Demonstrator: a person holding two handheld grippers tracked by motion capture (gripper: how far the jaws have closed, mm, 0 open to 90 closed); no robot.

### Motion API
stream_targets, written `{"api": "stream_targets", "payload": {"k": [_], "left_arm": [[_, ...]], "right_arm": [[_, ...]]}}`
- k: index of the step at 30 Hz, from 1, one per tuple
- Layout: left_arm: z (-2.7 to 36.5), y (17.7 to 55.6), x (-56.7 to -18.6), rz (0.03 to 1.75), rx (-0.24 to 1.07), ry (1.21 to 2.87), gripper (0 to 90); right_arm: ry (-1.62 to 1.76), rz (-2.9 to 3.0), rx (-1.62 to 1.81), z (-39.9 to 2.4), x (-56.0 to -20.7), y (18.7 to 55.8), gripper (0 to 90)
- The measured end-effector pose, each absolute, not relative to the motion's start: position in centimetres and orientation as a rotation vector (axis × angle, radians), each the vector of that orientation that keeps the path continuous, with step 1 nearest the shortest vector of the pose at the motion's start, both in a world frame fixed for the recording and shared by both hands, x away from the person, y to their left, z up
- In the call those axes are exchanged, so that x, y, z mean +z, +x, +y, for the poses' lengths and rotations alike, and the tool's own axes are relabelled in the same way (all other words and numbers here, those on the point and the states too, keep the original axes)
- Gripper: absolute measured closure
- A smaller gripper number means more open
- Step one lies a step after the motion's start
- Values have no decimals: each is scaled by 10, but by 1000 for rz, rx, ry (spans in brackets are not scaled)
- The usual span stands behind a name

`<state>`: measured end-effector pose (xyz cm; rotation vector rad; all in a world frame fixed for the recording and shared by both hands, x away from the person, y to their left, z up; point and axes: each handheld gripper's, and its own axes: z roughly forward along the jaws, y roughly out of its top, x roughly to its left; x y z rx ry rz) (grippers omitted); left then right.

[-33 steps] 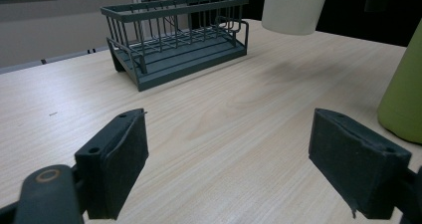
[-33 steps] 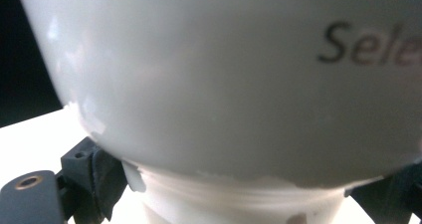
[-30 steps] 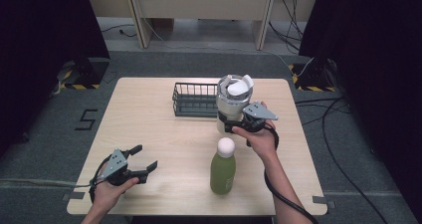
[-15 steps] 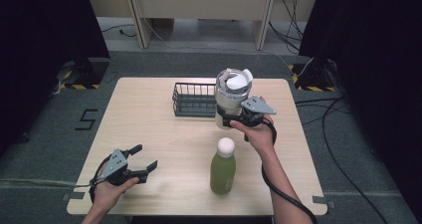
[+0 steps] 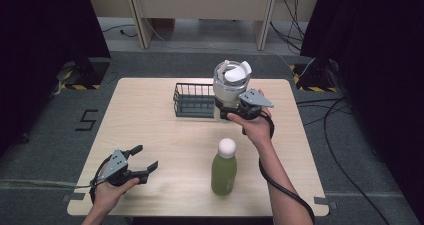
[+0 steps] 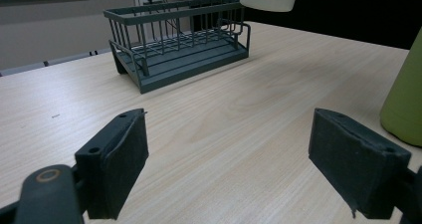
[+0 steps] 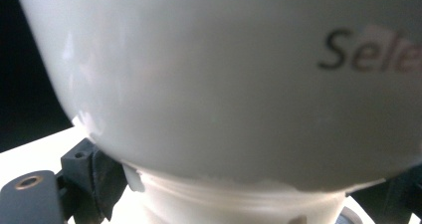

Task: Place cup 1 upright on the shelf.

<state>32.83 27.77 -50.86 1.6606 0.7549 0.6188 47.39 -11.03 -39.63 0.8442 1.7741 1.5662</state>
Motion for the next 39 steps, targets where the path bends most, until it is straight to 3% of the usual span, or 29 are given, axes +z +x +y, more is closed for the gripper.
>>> {"api": "stream_targets", "payload": {"k": [39], "left_arm": [[280,330,-509,765,615,1649,151]], "right_arm": [[890,1726,1512,-87,-363,530,104]]}}
